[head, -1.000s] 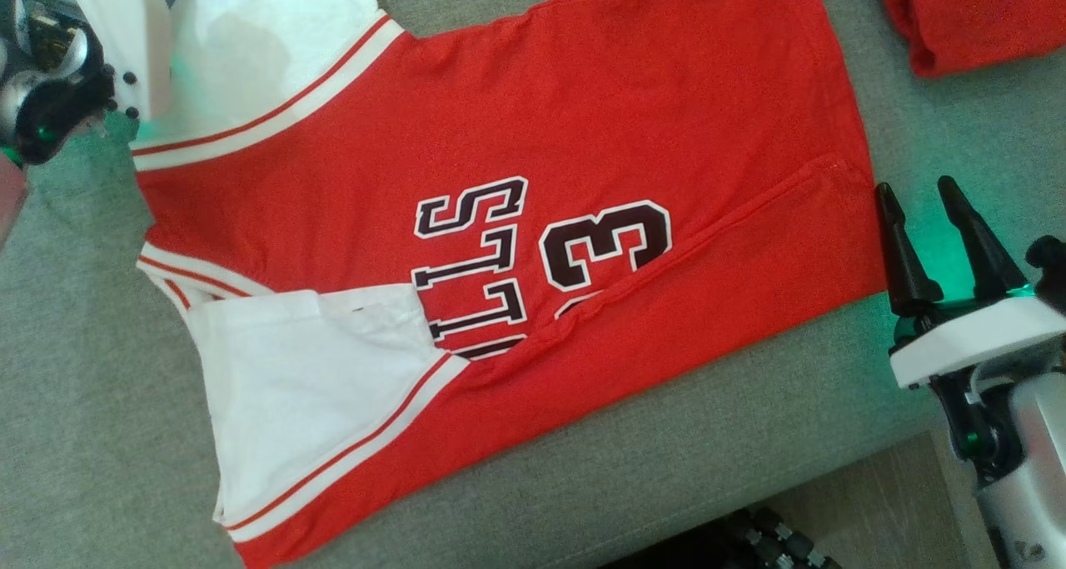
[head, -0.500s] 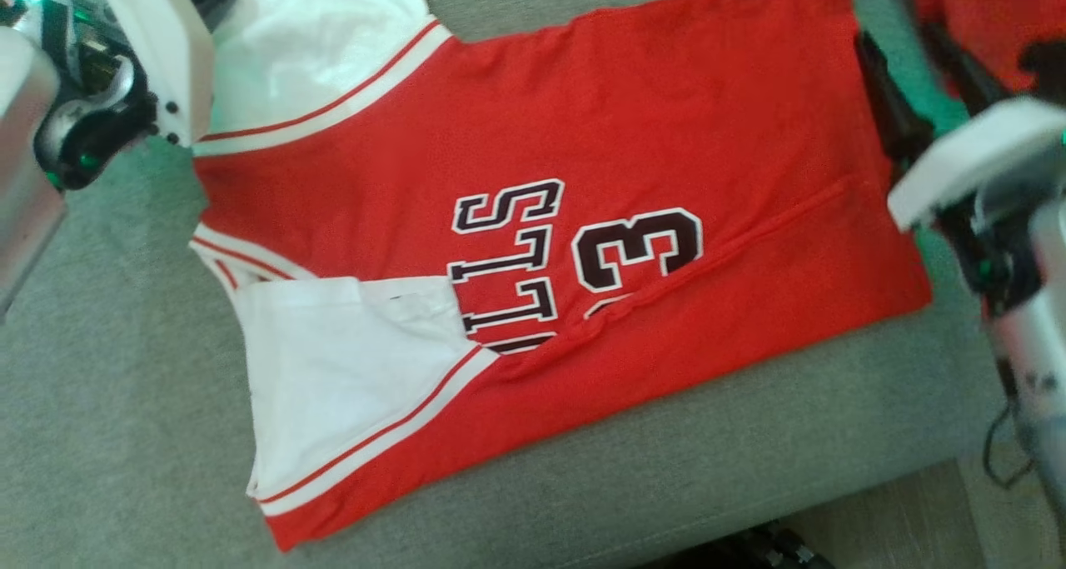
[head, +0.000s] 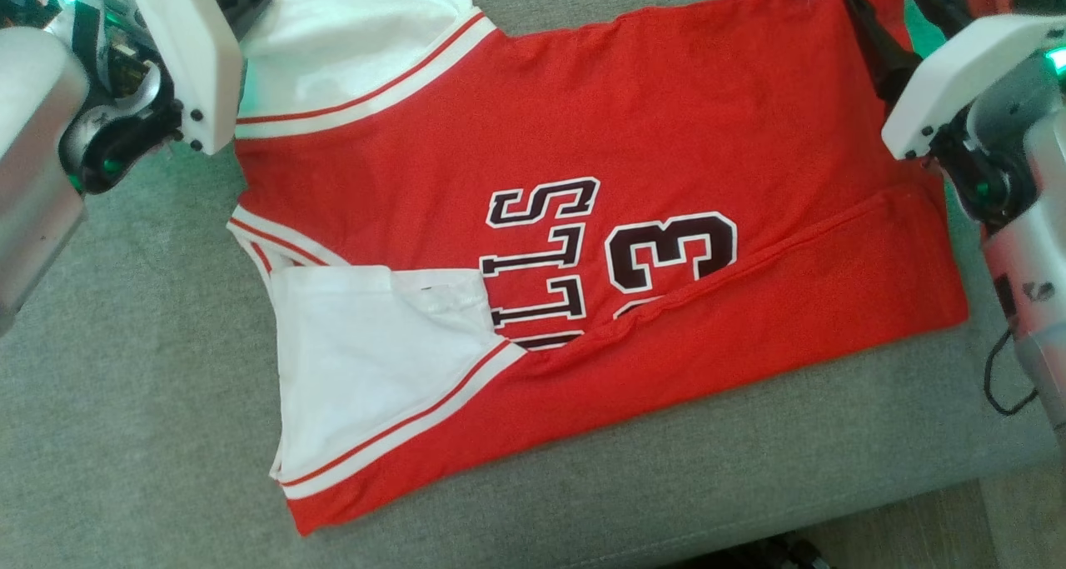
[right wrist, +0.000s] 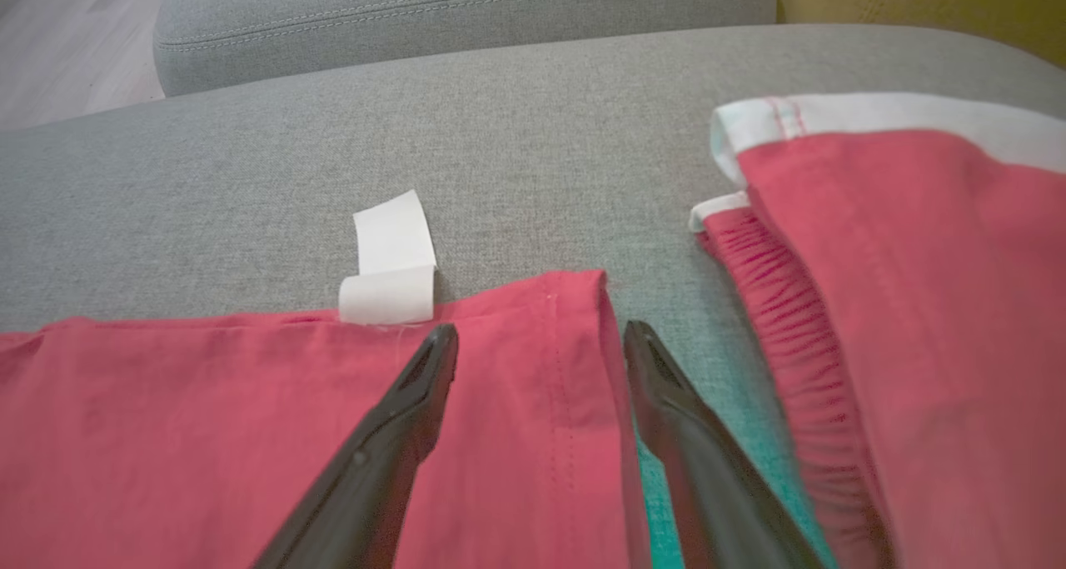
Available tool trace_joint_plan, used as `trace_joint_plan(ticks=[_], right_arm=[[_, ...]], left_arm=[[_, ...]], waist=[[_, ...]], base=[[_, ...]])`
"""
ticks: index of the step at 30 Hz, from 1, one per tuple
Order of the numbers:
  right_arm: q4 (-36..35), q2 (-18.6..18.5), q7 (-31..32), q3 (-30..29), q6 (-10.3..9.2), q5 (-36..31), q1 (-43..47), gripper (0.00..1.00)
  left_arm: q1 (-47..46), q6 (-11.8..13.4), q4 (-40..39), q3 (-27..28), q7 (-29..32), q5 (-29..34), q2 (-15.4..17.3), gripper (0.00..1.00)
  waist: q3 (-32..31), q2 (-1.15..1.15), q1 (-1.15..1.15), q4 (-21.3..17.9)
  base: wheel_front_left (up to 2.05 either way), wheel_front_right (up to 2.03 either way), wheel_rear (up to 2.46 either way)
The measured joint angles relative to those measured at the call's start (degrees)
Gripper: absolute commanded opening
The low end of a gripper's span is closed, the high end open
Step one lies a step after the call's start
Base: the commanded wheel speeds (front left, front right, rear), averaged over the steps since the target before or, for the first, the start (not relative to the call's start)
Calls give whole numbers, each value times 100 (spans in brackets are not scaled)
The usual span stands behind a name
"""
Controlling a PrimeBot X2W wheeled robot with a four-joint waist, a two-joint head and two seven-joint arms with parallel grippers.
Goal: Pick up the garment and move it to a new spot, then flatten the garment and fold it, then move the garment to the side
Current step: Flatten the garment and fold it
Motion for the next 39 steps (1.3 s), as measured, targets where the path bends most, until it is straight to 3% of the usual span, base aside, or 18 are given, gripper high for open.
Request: trace_joint_plan(ticks=[16,18,19,21,25,26,33,39], right_arm=[[619,-18,-253,666,0,455,-482,100],[645,-24,-255,697,0,482,-504,91],[676,-31,-277,724,0,510,-532,91],[715,-53,-319,764,0,546,-573,73],[864,-110,-434,840,0,554,-688,6],[914,-129,-489,876,0,566,-747,0],[1067,-205,-716,946,0,641,-931,0],[1137,-333,-893,956,0,761,-1066,0]], left_arm=[[-176,0,49,-365,-109,-279,-12,0],[-190,0,49,-389,-110,-283,-14,0],[-193,0,49,-405,-127,-307,-18,0],[-193,0,48,-432,-157,-312,-22,0],[-196,0,46,-460,-210,-312,-23,0],[-206,0,46,-478,-250,-312,-22,0],[-360,-1,12,-530,-814,68,1,0],[-506,-1,127,-591,-1647,573,4,0]], waist=[[-32,0,0,92],[-31,0,0,100],[-29,0,0,110],[-22,0,0,129],[9,0,0,170],[18,0,0,188],[22,0,0,228],[-24,0,0,309]], base=[[0,0,0],[0,0,0],[0,0,0],[0,0,0],[0,0,0],[0,0,0],[0,0,0],[0,0,0]])
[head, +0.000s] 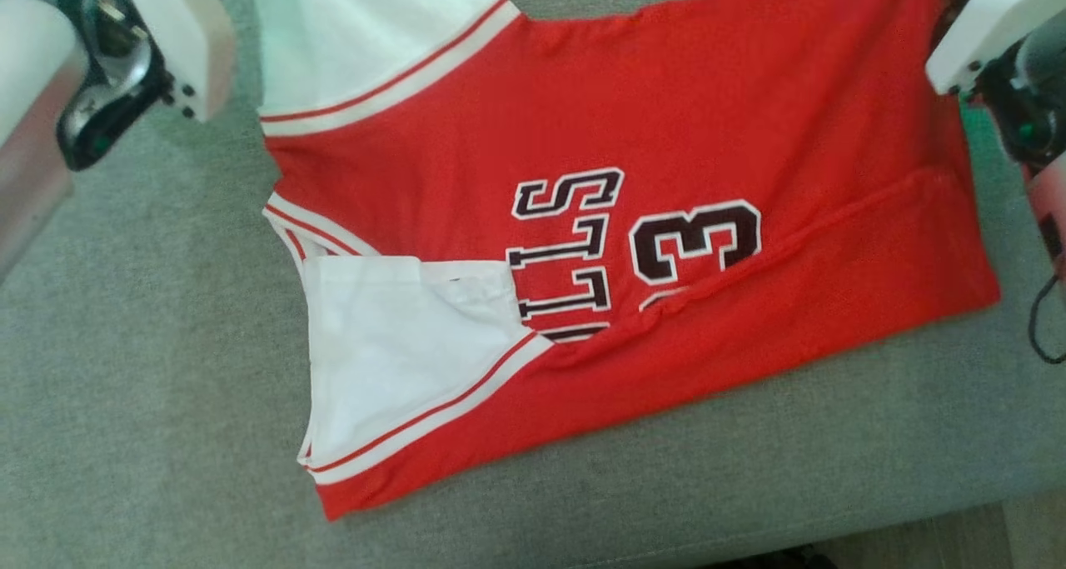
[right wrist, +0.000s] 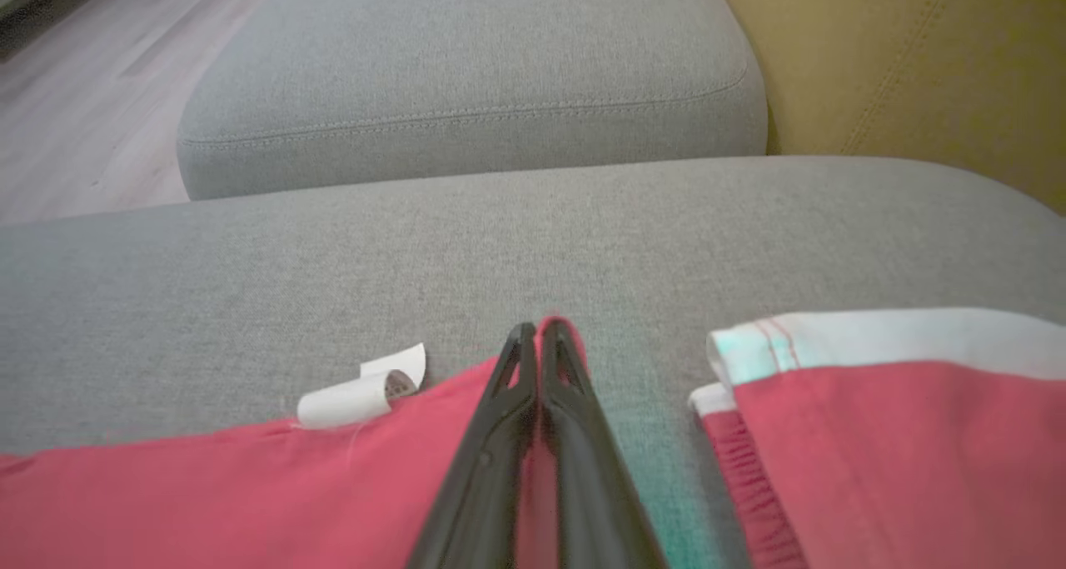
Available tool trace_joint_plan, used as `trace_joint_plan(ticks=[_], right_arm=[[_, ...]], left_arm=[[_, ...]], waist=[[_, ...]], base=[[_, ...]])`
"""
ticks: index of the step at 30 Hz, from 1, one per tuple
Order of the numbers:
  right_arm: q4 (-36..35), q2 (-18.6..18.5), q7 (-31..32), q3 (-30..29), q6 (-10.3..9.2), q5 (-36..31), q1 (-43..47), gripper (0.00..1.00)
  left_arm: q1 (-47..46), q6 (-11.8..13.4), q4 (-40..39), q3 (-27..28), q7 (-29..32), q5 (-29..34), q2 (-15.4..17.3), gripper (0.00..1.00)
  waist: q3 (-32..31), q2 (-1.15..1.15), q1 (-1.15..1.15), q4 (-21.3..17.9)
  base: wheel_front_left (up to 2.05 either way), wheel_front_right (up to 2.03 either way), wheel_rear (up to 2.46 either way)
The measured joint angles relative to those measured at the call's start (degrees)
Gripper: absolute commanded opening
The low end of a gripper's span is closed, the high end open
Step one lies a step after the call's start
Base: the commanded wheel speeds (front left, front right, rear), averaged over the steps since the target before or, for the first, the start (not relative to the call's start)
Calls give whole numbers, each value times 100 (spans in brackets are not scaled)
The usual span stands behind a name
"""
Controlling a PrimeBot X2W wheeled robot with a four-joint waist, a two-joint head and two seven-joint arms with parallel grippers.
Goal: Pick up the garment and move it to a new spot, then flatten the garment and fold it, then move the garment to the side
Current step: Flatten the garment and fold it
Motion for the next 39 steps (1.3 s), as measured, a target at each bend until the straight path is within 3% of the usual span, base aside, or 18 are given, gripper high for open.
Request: trace_joint_plan(ticks=[7,15,30,39], right_arm=[[12,-129,-319,-57,0,145,-276,0],[-113,-402,-532,0,0,467,-13,0],[-797,-1220,-614,-2,0,965,1330,0],[-1154,-1407,-614,-332,0,1043,2280,0]], left_arm=[[-305,0,388,-7,-836,182,-70,0],[-135,0,355,-5,-1237,-3,-198,0],[1285,0,-740,-14,-1541,-257,133,0],[2051,115,-1562,-20,-1699,-225,366,0]], waist=[[-47,0,0,117],[-152,0,0,361],[-605,0,-1,1015],[-862,0,-1,1238]], base=[[0,0,0],[0,0,0],[0,0,0],[0,0,0]])
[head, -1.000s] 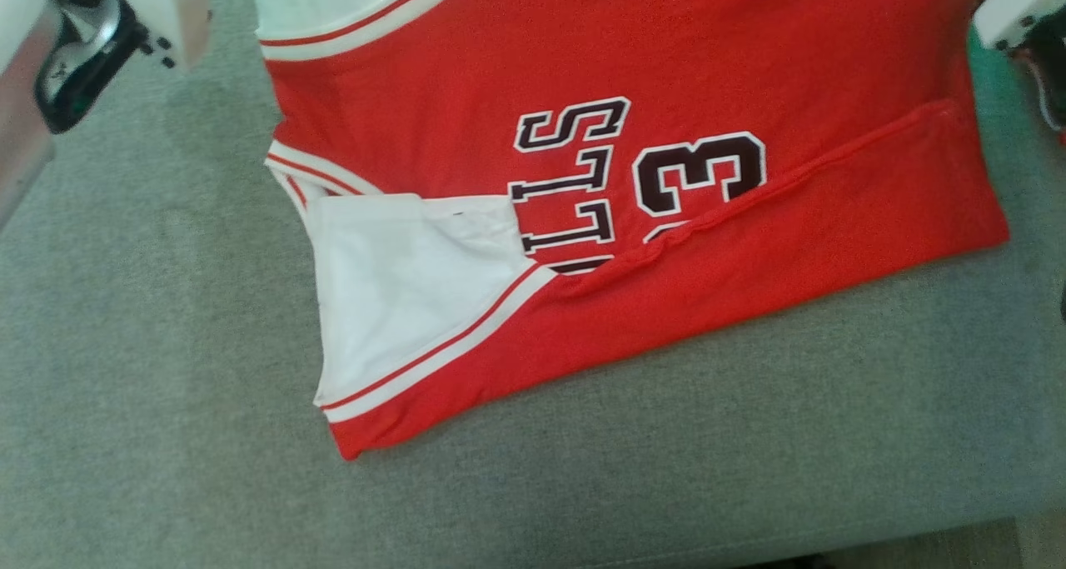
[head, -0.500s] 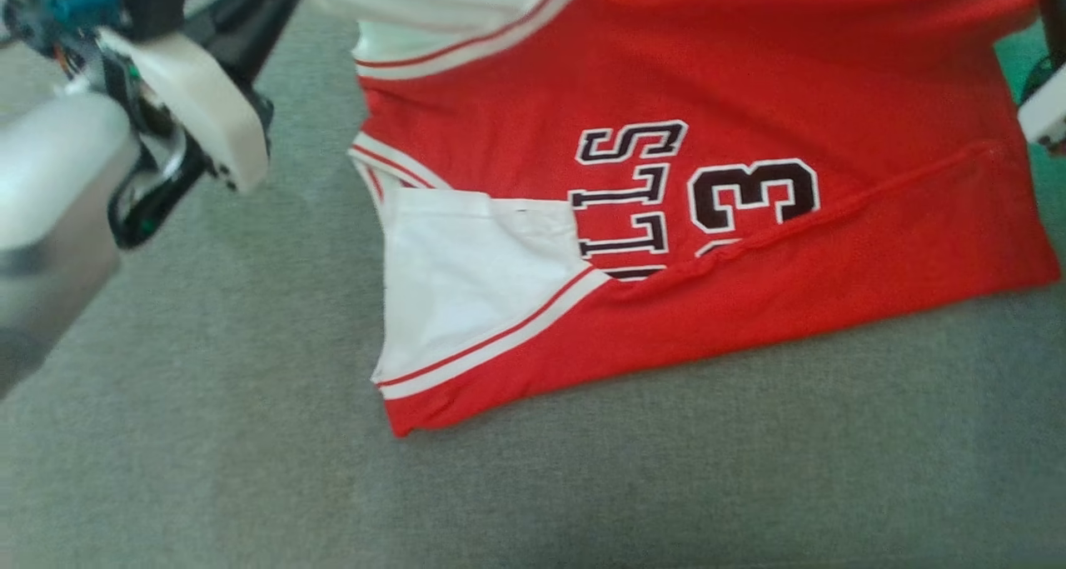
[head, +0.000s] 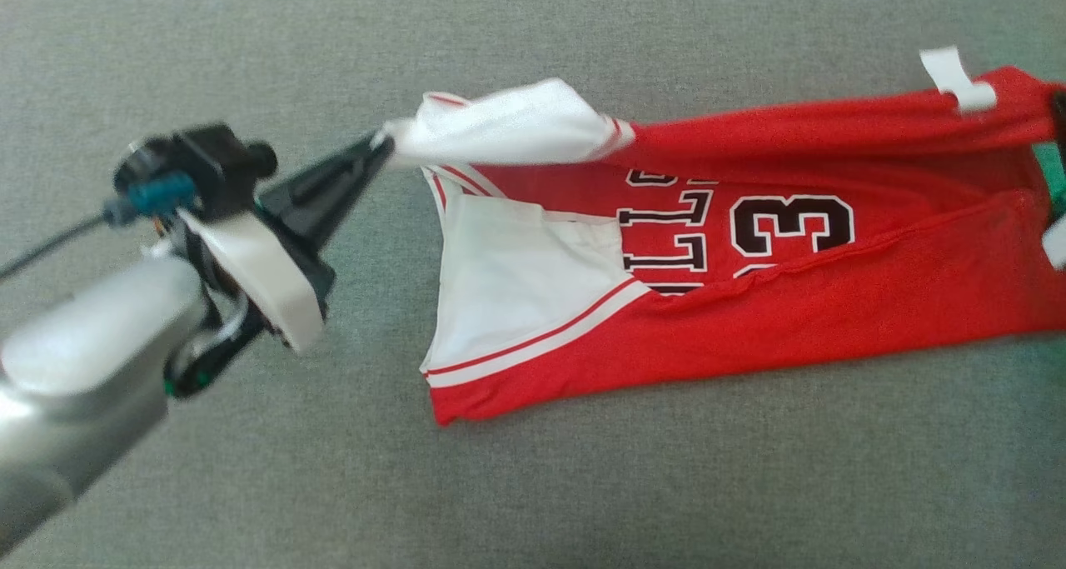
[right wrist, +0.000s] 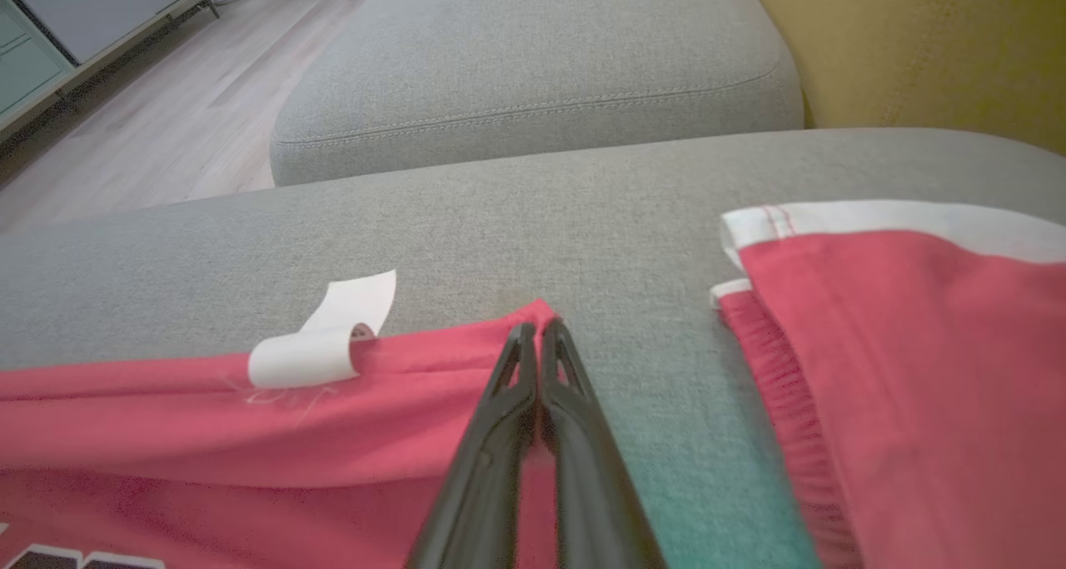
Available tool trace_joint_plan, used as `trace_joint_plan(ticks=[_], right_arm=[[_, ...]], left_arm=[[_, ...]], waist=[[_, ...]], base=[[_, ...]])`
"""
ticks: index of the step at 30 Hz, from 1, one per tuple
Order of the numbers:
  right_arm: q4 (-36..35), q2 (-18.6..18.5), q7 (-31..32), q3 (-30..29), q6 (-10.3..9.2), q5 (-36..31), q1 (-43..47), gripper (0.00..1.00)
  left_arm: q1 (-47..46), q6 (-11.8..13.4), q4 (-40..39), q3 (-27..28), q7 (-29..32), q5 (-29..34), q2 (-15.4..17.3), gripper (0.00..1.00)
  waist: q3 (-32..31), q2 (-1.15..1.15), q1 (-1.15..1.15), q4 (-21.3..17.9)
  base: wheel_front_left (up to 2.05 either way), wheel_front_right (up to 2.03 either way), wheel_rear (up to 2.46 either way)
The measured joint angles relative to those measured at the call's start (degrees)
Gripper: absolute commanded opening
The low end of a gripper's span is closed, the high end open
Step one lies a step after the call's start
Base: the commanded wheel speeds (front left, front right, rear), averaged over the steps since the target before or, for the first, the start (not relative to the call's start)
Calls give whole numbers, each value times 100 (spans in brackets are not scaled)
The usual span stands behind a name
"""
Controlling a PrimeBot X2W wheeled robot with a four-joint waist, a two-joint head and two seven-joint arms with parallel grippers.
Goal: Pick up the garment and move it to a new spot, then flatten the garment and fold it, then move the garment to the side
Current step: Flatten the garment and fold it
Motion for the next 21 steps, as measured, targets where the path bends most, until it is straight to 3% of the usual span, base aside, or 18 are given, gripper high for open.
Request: trace_joint_plan(ticks=[13,21], right_arm=[[-597,-94,-11,-1011,0,-62,1445,0],[-1067,163,223,-1633,0,-339,2176,0]], left_arm=[[1128,413,-1057,1,-57,93,149,0],[1642,472,-1194,4,23,107,132,0]], waist=[[-168,0,0,59],[-258,0,1,59]], base=[[0,0,0],[0,0,0]])
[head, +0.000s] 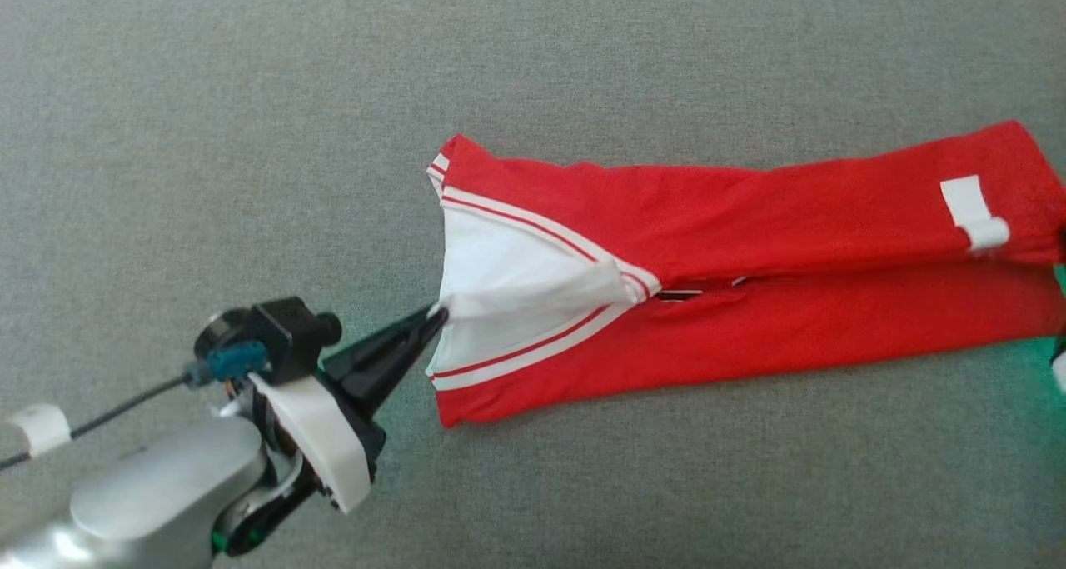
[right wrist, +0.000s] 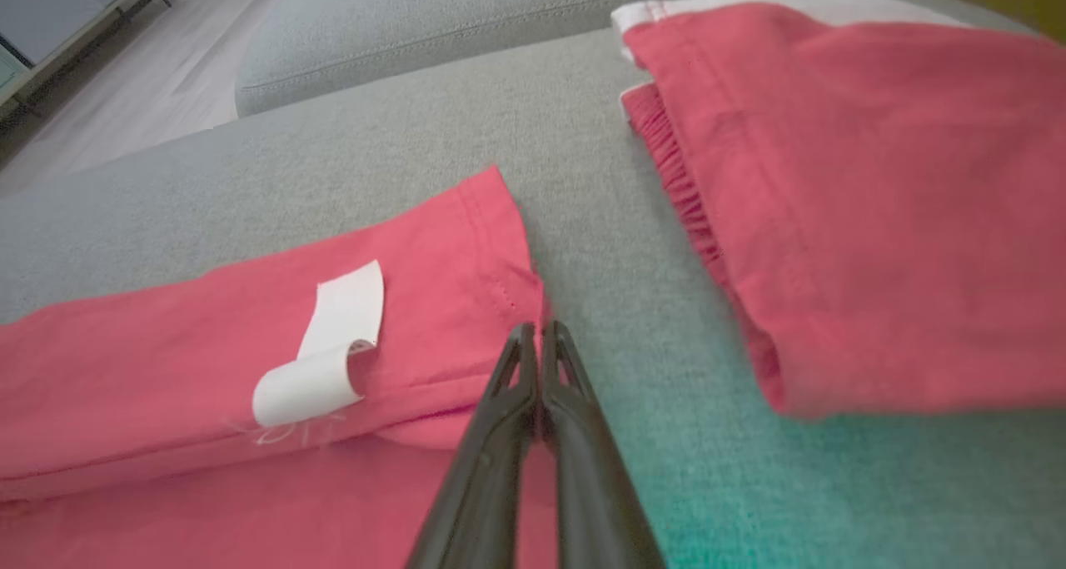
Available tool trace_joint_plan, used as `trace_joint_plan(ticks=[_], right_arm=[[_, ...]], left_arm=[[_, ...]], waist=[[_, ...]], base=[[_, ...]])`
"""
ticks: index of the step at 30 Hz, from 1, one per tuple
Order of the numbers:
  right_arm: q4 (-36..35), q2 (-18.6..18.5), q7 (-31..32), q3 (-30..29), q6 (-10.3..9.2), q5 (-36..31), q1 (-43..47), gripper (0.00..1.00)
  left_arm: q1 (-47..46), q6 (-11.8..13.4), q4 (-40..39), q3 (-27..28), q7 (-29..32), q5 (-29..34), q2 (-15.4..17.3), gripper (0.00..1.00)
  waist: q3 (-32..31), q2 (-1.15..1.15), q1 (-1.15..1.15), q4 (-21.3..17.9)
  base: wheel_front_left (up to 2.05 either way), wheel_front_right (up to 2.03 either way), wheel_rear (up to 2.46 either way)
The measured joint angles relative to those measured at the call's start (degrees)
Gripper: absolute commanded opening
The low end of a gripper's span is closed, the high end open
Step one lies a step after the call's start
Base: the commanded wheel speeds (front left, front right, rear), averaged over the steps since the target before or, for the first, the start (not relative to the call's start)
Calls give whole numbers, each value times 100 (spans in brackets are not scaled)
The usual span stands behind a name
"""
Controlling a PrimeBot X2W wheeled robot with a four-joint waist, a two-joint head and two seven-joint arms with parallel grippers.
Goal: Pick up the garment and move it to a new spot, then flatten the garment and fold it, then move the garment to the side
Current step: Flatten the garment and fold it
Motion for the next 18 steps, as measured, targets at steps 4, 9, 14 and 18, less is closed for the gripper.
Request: trace_joint_plan(ticks=[4,9,14,18], right_arm=[[-222,187,163,-219,0,-171,279,8],[-409,399,266,-500,0,-500,427,100],[-466,698,216,-818,0,-851,444,100],[-595,1120,102,-1126,0,-960,652,100]], left_arm=[[227,2,134,2,22,7,-120,0],[459,29,385,18,-168,-93,-383,87],[687,266,555,188,-522,-158,-581,100],[1073,843,710,478,-720,-118,-728,100]], waist=[[-34,0,0,-7],[-120,0,0,-60],[-301,0,0,-129],[-535,0,0,-194]], base=[[0,0,0],[0,0,0],[0,0,0],[0,0,0]])
